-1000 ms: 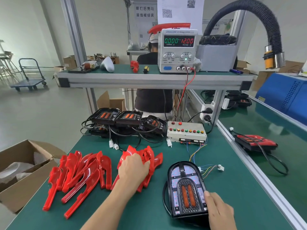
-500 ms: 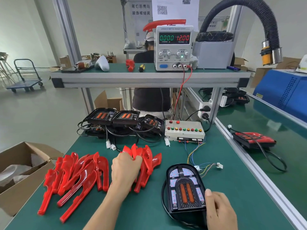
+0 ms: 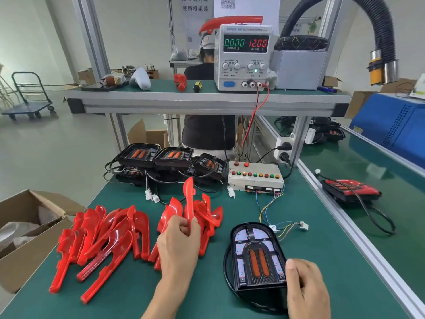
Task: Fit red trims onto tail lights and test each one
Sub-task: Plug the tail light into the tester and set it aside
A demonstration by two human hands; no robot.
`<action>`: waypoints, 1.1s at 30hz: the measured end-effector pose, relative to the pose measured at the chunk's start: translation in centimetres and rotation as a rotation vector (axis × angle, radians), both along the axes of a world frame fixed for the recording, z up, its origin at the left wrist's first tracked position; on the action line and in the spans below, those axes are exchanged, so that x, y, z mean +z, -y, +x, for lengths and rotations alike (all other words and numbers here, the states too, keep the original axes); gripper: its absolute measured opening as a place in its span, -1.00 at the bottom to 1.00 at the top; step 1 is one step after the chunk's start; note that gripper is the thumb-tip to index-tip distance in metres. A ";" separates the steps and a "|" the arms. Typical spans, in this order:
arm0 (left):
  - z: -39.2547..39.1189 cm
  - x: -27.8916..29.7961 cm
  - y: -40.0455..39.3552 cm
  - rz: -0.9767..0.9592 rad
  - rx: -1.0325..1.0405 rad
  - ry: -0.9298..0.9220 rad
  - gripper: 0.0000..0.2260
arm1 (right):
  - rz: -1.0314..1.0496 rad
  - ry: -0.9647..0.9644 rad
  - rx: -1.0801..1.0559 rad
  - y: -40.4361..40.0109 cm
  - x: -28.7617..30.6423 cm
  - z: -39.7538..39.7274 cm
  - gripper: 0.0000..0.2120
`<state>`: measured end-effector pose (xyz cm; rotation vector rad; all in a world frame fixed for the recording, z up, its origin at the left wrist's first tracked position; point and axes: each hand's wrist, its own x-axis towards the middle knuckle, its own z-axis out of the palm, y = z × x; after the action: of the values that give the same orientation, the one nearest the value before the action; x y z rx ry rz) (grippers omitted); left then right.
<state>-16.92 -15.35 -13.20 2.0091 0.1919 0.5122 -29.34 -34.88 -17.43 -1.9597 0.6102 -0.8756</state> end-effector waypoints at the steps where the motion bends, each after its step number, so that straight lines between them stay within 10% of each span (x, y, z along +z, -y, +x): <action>1: -0.5 -0.1 0.3 0.028 -0.033 0.041 -0.78 | -0.021 0.026 -0.020 -0.1 0.0 -0.1 -0.68; 8: -5.9 -1.1 5.1 0.391 -0.368 0.310 -0.71 | -0.025 0.088 0.061 0.6 2.8 -0.3 -0.90; 17: -7.0 -1.5 8.2 0.630 -0.415 0.514 -0.62 | -0.047 -0.275 0.283 3.6 6.8 7.6 -0.44; 24: -5.9 -1.8 5.9 0.290 -0.362 0.126 -0.61 | -0.001 -0.353 0.401 6.7 5.8 9.1 -0.73; 33: -2.5 -1.8 6.1 0.431 -0.422 -0.272 -0.54 | -0.157 -0.382 0.498 6.2 5.4 8.6 -0.75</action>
<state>-19.42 -21.44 -14.97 2.4502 -0.1952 0.0039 -20.79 -41.10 -11.99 -2.3014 0.2405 -0.2473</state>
